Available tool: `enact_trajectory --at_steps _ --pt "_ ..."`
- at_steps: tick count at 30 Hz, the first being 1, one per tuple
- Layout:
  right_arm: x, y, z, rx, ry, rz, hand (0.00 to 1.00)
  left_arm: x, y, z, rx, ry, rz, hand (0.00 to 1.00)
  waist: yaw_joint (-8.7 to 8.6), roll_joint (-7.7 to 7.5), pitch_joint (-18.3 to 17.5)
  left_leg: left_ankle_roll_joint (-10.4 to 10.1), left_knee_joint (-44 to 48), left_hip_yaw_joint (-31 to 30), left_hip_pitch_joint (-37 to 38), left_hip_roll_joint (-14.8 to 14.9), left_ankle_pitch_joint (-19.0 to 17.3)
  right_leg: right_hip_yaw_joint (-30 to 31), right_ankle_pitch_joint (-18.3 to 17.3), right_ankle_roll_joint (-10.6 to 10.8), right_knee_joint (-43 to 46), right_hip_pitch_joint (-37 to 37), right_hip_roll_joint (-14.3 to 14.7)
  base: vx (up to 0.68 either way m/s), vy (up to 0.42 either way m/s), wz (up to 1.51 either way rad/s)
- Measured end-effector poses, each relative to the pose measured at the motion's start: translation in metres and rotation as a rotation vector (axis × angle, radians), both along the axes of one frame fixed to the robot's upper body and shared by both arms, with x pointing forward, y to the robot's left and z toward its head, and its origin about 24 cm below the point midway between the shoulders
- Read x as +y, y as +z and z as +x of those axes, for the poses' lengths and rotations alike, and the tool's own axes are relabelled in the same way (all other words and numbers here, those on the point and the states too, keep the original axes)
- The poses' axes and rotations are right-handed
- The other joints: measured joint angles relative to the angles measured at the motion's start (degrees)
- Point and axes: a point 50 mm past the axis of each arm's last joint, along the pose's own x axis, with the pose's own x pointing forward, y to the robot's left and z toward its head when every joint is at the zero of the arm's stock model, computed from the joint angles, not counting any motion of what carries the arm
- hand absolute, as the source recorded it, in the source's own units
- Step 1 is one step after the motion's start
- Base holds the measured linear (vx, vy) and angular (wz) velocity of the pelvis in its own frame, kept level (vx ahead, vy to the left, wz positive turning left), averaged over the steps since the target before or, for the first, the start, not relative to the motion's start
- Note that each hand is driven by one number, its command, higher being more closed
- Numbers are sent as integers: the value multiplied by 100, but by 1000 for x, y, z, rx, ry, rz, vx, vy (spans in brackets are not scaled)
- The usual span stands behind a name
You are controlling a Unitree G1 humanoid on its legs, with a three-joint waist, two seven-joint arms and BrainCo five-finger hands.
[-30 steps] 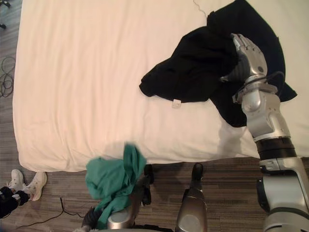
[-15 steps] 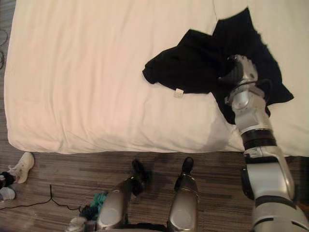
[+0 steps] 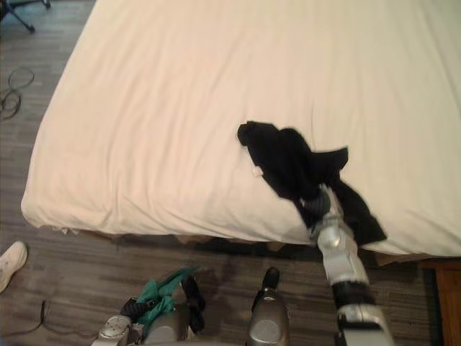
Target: Tidy the bed and pick cloth on bed and put in laundry
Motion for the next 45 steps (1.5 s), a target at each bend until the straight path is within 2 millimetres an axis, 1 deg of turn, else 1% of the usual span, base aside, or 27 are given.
enact_trajectory --at_steps 1,2,4,5,7,10,14,17,18,19,20,22,24,25,27,30,31,33,34,35,36,37,38,39,40,43,45 --pt "-1 -18 -19 63 -38 38 100 1 0 -1 6 7 1 100 -32 -55 -42 -11 -22 7 104 4 -7 1 3 1 -43 108 21 25 7 -6" --pt "-1 -27 -29 95 -55 55 100 2 0 -1 10 10 2 100 -57 -87 -66 -14 -36 10 148 6 -8 0 6 5 -61 157 31 35 3 -6" --pt "1 -59 -69 227 -133 122 100 4 -1 -5 24 25 5 100 -133 -202 -192 -45 -144 87 333 7 9 47 14 12 -98 268 71 28 5 -14" --pt "1 -66 -79 261 -156 138 100 5 -1 -5 24 29 5 100 -131 -222 -228 -51 -156 112 367 9 7 71 15 13 -102 281 81 30 7 -19" --pt "1 -89 -119 382 -245 188 100 7 -1 -7 26 52 8 100 -164 -292 -302 -87 -157 150 555 18 -20 96 14 13 -126 453 98 25 0 -13" --pt "2 -108 -160 493 -354 250 100 12 -2 -10 36 91 18 100 -166 -327 -355 -115 -163 262 769 36 -44 152 12 13 -138 595 129 -11 -8 -19" --pt "12 -126 -190 602 -418 312 100 13 -3 -17 48 124 36 100 -136 -344 -398 -116 -194 277 855 26 -51 203 -78 50 -33 634 106 -64 -12 -8" --pt "45 -145 -202 713 -416 416 100 7 -6 -22 53 166 30 100 -85 -395 -424 -127 -199 -22 837 -11 -59 64 -333 58 233 707 -21 -71 -24 41" --pt "53 -149 -204 735 -404 433 100 7 -5 -22 51 182 34 100 -72 -398 -429 -125 -200 -110 827 -18 -55 97 -441 97 319 724 -23 -76 -87 93" --pt "67 -154 -205 763 -402 485 100 3 -7 -23 52 197 29 100 -83 -364 -437 -93 -200 -434 749 -28 -61 616 -771 116 572 689 159 -55 -94 96" --pt "66 -155 -207 771 -410 485 100 1 -7 -22 51 204 29 100 -100 -361 -446 -85 -200 -608 692 -68 -53 945 -894 97 650 685 298 -49 -84 136" --pt "72 -159 -214 807 -427 514 100 -10 -7 -20 32 239 6 100 -89 -412 -532 -26 -199 -1374 359 -291 3 1998 -1365 42 885 719 842 2 -28 183" --pt "71 -160 -217 822 -442 519 100 -15 -6 -17 13 265 -15 100 -80 -381 -558 109 -199 -2022 84 -494 99 2370 -1633 -20 1010 788 1102 78 -68 229" --pt "69 -161 -219 834 -443 510 100 -16 -4 -12 -15 284 -28 100 -39 -387 -550 189 -199 -2303 11 -606 218 2369 -1768 -53 1076 910 1141 112 -52 196" --pt "69 -162 -221 852 -447 503 100 -16 -2 -9 -41 317 -31 100 278 -403 -558 214 -200 -2622 -5 -742 358 2081 -1805 -97 1116 1139 1020 91 -36 125" --pt "73 -161 -198 827 -372 486 100 -14 0 -7 -56 316 -28 100 397 -542 -682 240 -204 -3234 -199 -877 445 2027 -1771 -116 897 1348 1052 139 -34 117" --pt "76 -159 -182 800 -332 482 100 -12 2 -4 -70 315 -24 100 508 -594 -685 205 -204 -3395 -320 -906 521 1891 -1754 -146 720 1400 1067 117 7 89" --pt "78 -157 -167 770 -305 480 100 -12 3 -2 -84 313 -25 100 567 -607 -681 226 -201 -3605 -475 -979 654 1647 -1718 -207 610 1422 1068 36 28 109" --pt "78 -155 -160 744 -293 479 100 -16 6 3 -109 304 -33 100 527 -587 -671 535 -203 -3468 -765 -1139 1004 1159 -1664 -239 552 1461 996 23 106 170" --pt "75 -154 -160 738 -296 472 100 -18 7 5 -120 299 -37 100 508 -509 -668 1010 -204 -3007 -821 -1137 652 928 -1587 -258 451 1523 979 45 123 189" --pt "73 -154 -160 731 -301 469 100 -21 7 8 -128 297 -46 100 509 -499 -661 1260 -159 -2103 -858 -993 336 667 -1478 -265 209 1631 1006 98 76 135" --pt "77 -153 -157 726 -286 469 100 -19 10 14 -144 296 -36 100 537 -577 -617 1293 11 -1013 -895 -871 48 501 -1430 -284 71 1702 911 148 40 169" --pt "75 -150 -148 703 -264 457 100 -16 9 12 -135 295 -20 100 515 -485 -508 1314 499 124 -929 -584 -62 311 -1436 -295 112 1836 877 98 60 153" --pt "72 -150 -147 695 -273 461 100 -18 8 10 -129 288 -22 100 452 -428 -493 1155 538 207 -915 -533 109 281 -1446 -304 179 1847 902 47 164 154" --pt "71 -149 -147 690 -278 472 100 -19 8 8 -119 264 -14 100 390 -402 -504 995 429 27 -883 -616 208 260 -1451 -319 345 1850 870 -1 247 109" --pt "80 -147 -132 632 -300 562 100 -12 6 2 -95 228 23 100 423 -462 -524 966 -203 -356 -671 -883 387 228 -1386 -241 559 1819 822 23 166 61" --pt "86 -146 -129 605 -311 600 100 -13 7 5 -92 189 34 100 400 -480 -495 966 -200 -591 -677 -947 375 167 -1446 -244 425 1908 832 -18 130 61"
